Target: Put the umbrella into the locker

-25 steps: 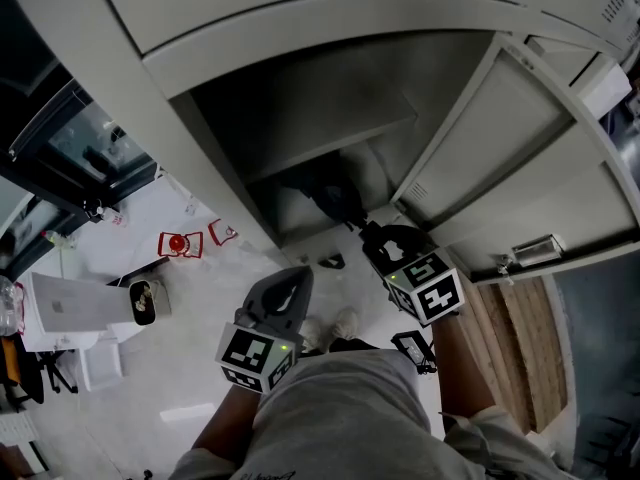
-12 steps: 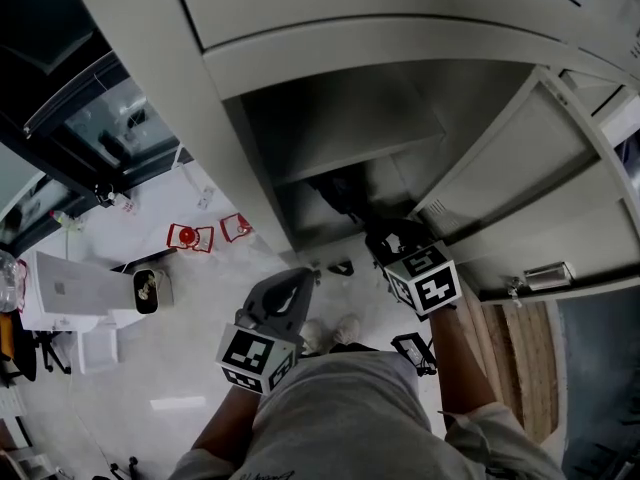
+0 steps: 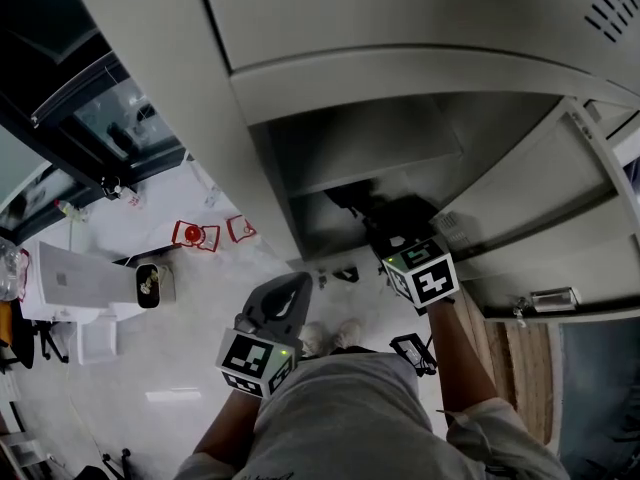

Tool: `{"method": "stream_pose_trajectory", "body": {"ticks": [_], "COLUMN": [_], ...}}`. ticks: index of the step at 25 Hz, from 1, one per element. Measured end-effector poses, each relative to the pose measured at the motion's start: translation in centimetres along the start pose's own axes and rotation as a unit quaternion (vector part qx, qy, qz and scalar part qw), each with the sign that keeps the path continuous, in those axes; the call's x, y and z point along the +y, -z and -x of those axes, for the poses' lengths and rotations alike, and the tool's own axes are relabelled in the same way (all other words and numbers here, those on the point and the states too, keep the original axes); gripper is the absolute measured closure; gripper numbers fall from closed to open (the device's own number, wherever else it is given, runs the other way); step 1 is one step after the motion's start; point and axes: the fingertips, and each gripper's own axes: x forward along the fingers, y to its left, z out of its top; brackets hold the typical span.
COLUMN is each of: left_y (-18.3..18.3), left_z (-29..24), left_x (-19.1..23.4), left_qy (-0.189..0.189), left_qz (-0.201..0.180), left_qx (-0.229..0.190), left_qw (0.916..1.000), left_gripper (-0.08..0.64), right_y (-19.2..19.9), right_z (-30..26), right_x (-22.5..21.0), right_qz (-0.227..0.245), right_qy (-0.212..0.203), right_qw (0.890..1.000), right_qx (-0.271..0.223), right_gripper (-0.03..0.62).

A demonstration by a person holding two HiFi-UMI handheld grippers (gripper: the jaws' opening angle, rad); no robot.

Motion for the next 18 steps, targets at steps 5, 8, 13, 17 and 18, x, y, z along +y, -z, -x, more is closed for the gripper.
{"method": "stream_pose_trajectory", "body": {"ticks": [5,8,13,17,18], "left_y": [0.0,-0.2,-0.3,-0.2,-0.2], "left_z": [0.0,0.0,0.2,0.4,0.4], "left_x": [0.9,1.2,1.7,2.3,2.4], "left_qy": [-0.011,-0.014,-0.016,-0.023,-0.024], "left_qz": [0.004,0.005,0.004,0.007,0.008], "left_qx": [0.0,-0.002,-0.004,-0.002,-0.002], "left_qw": [0.9999,0.9999,0.9999,0.9997,0.9997], "left_gripper": [0.546,0.546,0.546,0.546,0.546], "right_y": [-1.2,-2.0,-3.3,-3.7,-3.7], "right_z": [-1.3,-2.1,-3.7,-4.9,-5.1], "right_x": [-0.3,-0.5,-0.7,-0.9,-1.0], "right_qz": [0.007,0.012,0.019,0.019,0.019], "right_qy": [-0.004,-0.007,-0.011,-0.015,-0.015], "right_qw": [1.0,1.0,1.0,1.0,1.0], "right_qx": [-0.001,-0.001,0.0,0.007,0.01], "right_gripper": [0.391,0.391,0.391,0.391,0.391]}}
